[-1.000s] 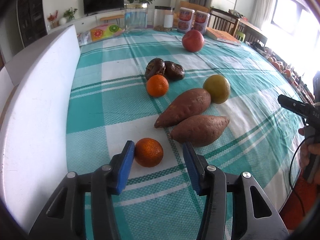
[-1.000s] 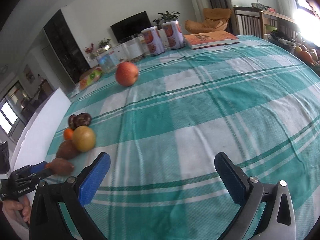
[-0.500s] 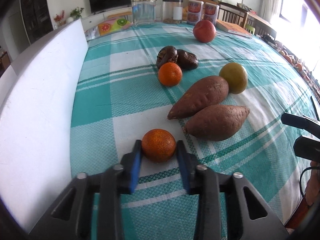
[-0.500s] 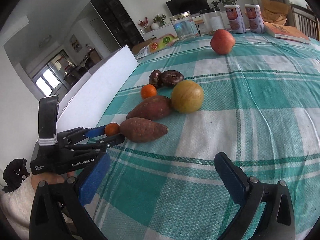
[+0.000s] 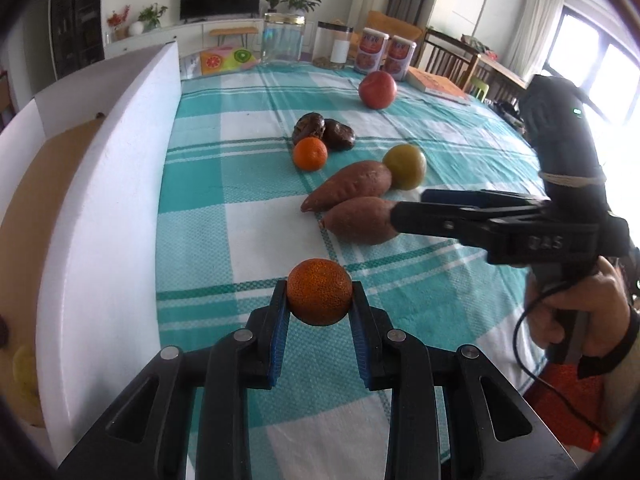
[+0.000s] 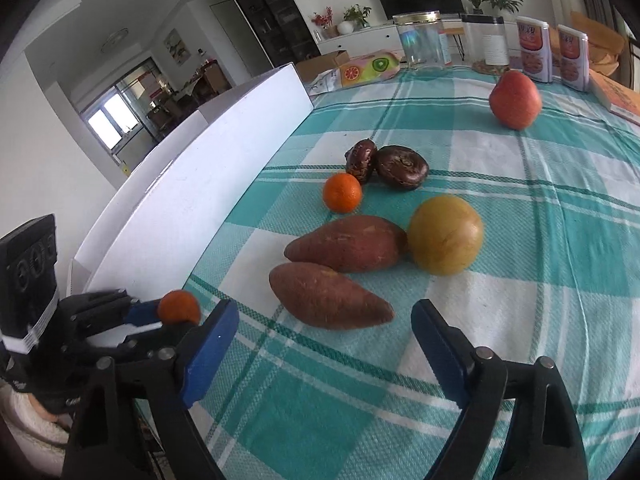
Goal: Organize fruits
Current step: 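Close the left gripper on the tangerine and lift it while the right gripper grasps a sweet potato, then carry the tangerine and sweet potato over the box and open both grippers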
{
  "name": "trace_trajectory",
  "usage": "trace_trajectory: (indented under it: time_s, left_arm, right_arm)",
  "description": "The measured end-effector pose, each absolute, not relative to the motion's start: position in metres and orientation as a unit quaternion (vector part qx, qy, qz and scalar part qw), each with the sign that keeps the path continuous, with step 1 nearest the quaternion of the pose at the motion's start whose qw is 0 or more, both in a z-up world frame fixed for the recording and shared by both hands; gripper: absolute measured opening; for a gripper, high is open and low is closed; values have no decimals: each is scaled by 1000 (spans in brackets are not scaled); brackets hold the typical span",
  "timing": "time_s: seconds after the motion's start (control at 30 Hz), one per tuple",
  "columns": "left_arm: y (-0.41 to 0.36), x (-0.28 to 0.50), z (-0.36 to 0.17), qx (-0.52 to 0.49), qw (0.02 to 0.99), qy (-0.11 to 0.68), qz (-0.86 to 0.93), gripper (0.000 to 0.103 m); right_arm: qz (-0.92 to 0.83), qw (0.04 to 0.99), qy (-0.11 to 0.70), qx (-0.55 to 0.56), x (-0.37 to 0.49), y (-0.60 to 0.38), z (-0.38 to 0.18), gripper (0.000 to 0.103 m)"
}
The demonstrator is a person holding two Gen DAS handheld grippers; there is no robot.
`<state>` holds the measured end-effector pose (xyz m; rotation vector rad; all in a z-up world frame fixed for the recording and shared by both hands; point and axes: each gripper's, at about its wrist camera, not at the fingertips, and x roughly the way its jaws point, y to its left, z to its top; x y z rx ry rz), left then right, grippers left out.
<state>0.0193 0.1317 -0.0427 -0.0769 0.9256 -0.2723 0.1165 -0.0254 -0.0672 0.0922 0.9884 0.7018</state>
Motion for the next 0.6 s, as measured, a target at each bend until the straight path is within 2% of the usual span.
trace_trajectory:
  time_s: [0.1,0.13,0.27,0.43,0.47,0.5,0.6]
  left_arm:
    - [138,10,-33,-55,884,442,-140,29]
    - [142,8,-31,-61,884,440,-142,29]
    - [149,4,-24,-81,883,439,-145,29]
    - [149,1,-10,-99,883,430,-158,29]
    - [149,-1,-5,-99,885,425,-160,29]
    - [152,-3,1,-100,887,420,-161,29]
    - [169,-11,23,-125,887,412,-166,29]
  right_arm:
    - [357,796,487,40,113,-19,-69,68]
    - [374,783,495,45,109,-19,-68,60]
    - [365,785,501,-5,99,-4,-60,59]
    - [358,763,537,-32,115,39,-82,59]
    - [351,761,544,-46,114,47,-86,47]
    - [340,769,537,-65,110,54,-85,41]
    - [342,763,545,-67,96,56,-79,41]
